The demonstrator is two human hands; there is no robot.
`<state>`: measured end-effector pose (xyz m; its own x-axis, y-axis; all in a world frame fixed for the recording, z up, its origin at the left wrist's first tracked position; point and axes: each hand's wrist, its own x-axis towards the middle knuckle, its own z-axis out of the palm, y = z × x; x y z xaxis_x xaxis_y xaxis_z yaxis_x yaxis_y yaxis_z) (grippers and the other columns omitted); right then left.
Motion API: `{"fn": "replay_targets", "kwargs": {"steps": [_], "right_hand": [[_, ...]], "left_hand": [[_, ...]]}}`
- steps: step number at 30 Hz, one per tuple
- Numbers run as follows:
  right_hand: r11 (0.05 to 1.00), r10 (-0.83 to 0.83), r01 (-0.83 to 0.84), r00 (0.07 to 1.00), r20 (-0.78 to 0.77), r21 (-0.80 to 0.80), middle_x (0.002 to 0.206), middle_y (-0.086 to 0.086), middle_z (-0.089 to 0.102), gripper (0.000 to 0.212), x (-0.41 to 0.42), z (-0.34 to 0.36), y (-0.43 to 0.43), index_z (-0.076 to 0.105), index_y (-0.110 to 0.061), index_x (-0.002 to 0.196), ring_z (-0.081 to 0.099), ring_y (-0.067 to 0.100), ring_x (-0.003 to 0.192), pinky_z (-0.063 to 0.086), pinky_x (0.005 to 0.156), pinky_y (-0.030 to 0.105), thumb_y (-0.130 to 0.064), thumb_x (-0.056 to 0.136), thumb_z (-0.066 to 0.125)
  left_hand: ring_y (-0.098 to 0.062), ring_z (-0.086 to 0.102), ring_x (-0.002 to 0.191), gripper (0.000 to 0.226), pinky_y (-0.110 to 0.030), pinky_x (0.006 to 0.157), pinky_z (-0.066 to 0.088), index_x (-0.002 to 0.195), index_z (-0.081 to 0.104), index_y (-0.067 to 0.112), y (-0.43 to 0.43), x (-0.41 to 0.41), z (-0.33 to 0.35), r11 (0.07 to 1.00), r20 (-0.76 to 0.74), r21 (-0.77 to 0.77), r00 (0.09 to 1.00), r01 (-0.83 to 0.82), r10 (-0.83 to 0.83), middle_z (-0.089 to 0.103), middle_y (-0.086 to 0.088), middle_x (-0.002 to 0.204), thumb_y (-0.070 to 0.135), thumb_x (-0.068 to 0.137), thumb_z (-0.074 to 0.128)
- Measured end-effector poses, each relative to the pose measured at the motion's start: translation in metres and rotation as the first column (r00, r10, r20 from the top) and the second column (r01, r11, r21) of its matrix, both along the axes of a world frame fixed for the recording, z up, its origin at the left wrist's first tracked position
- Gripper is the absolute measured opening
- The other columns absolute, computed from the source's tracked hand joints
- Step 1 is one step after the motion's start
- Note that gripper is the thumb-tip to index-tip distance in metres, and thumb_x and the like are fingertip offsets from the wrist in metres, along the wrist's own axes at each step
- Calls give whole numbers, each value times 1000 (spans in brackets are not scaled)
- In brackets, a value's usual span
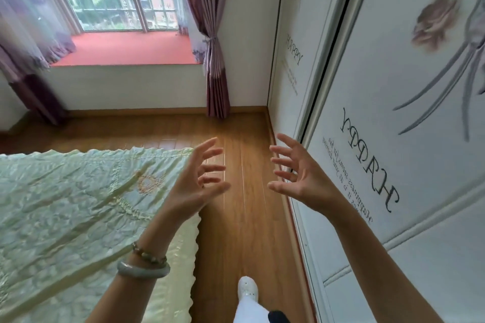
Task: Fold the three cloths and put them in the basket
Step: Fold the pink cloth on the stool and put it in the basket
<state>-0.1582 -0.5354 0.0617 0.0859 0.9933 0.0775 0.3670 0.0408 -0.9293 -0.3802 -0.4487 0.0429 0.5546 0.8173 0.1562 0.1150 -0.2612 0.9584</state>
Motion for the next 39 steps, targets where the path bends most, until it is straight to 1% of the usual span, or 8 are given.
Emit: {"fn": "replay_targets", "kwargs": {"steps": [9,14,20,26,30,34,37,39], "right_hand": [[997,82,-82,997,-5,4,132,-11,44,90,64,10,158,24,-43,137,49,3,120,47,89,13,-12,73,78],[994,107,-107,994,-2,-16,132,-11,44,89,87,5,226,24,-47,134,49,5,120,48,90,15,-10,73,78],[993,116,-117,993,-8,-32,134,-10,45,90,105,-5,322,24,-46,135,49,3,119,48,91,15,-10,73,79],[991,129,-129,992,0,-42,138,-8,45,90,119,-4,445,25,-46,136,50,6,120,49,95,21,-10,73,79],[991,128,-129,992,-13,-34,139,-7,45,91,127,3,524,24,-43,139,50,6,122,48,97,23,-9,73,78],[989,142,-143,989,-35,-27,139,-6,44,91,130,7,591,25,-41,140,50,9,123,47,99,27,-8,74,78],[983,174,-175,984,-31,-47,139,-8,44,92,132,7,640,25,-41,141,50,9,123,48,99,26,-10,73,78],[977,206,-207,978,-25,-54,139,-8,44,91,131,7,675,24,-42,140,50,9,123,48,99,27,-11,73,78]], "left_hand": [[-5,60,107,81,-24,81,54,135,32,39,136,59,11,996,-31,26,996,-84,85,47,8,133,20,71,78],[-5,60,106,80,-22,79,54,132,32,41,202,78,2,993,-38,38,993,-109,111,47,6,132,20,71,79],[-2,59,105,81,-21,80,54,131,31,44,295,99,-8,991,-46,40,991,-125,127,46,12,131,35,66,77],[-8,60,106,82,-23,80,54,133,33,41,418,107,-15,986,-18,40,986,-163,164,48,10,129,12,72,79],[-11,60,107,82,-25,81,55,133,33,45,493,112,-13,986,-19,21,986,-166,166,48,12,130,33,65,78],[-9,60,107,83,-27,83,55,134,32,43,554,113,-13,980,-31,50,980,-194,196,47,12,130,18,72,80],[-8,60,107,83,-25,82,55,135,32,43,593,109,-12,969,-25,53,970,-240,241,48,13,130,27,70,81],[-8,60,107,83,-25,82,55,136,32,41,620,105,-13,961,-31,63,962,-268,271,48,13,130,24,71,81]]}}
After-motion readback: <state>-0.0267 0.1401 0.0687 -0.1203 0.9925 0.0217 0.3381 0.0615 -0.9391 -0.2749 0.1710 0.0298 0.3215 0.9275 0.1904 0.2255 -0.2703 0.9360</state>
